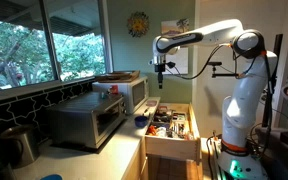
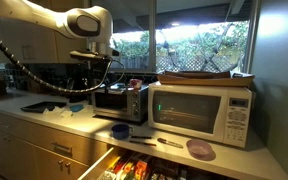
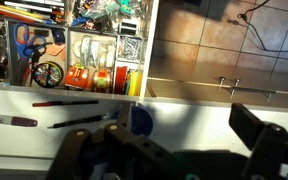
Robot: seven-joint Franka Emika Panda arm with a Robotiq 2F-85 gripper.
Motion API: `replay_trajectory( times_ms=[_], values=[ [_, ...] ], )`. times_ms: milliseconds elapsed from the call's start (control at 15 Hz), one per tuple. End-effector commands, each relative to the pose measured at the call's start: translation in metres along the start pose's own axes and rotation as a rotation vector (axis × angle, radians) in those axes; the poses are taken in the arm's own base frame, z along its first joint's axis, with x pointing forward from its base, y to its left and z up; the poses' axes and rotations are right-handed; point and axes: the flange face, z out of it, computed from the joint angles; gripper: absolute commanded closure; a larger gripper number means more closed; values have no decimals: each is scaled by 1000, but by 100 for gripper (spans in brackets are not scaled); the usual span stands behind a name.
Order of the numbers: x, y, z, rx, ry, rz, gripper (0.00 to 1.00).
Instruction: Put the marker on top of the oven
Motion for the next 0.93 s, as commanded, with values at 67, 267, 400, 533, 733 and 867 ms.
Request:
replay_trajectory(
  times_ms=[67, 267, 400, 533, 733, 867],
  values=[
    [0, 0, -1, 1, -1, 0, 0],
    [0, 0, -1, 1, -1, 0, 0],
    [7, 16, 4, -69, 36, 52, 0],
    [12, 34, 14, -72, 80, 111, 0],
    [14, 58, 24, -61, 104, 203, 0],
    [7, 70, 26, -44, 71, 229, 0]
  ],
)
